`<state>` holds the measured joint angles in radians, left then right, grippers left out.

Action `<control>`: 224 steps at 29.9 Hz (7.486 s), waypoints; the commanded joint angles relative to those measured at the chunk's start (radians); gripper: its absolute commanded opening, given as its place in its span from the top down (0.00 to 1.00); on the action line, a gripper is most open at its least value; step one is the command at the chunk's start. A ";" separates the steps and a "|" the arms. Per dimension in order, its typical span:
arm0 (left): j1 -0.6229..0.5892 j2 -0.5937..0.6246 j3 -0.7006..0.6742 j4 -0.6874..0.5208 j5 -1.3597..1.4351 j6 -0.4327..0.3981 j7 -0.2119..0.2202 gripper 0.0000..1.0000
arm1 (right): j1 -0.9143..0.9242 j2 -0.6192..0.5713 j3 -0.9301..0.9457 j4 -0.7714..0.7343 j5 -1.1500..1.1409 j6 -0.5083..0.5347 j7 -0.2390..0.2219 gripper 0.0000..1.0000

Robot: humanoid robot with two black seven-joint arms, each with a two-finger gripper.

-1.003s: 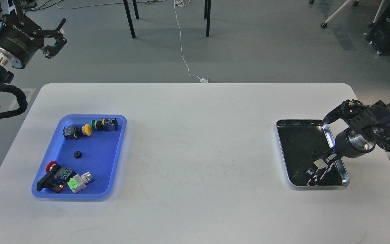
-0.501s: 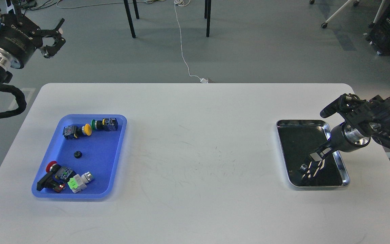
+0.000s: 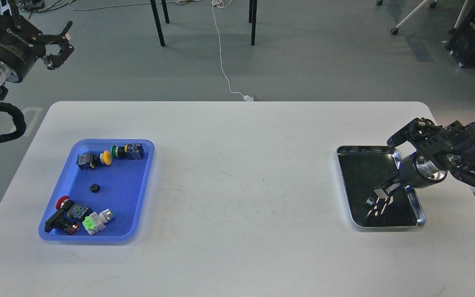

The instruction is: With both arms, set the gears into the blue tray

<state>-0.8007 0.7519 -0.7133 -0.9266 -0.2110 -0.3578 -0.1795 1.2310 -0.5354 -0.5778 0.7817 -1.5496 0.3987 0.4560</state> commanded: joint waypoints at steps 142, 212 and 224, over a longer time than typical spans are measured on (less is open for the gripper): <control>-0.012 -0.539 0.603 -0.149 2.351 0.175 0.066 0.59 | -0.700 -0.371 0.929 0.264 2.031 0.090 0.033 0.02; 0.189 0.161 0.462 -0.376 2.073 0.276 -0.029 0.31 | -0.708 -0.322 0.998 0.226 2.028 0.090 0.033 0.02; 0.101 0.008 0.169 -0.315 1.155 0.267 -0.015 0.03 | -0.706 -0.324 1.101 0.205 2.025 0.090 0.033 0.02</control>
<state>-0.6654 0.8124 -0.5095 -1.2684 1.1840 -0.0910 -0.1936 0.5243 -0.8577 0.4993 0.9879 0.4756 0.4887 0.4887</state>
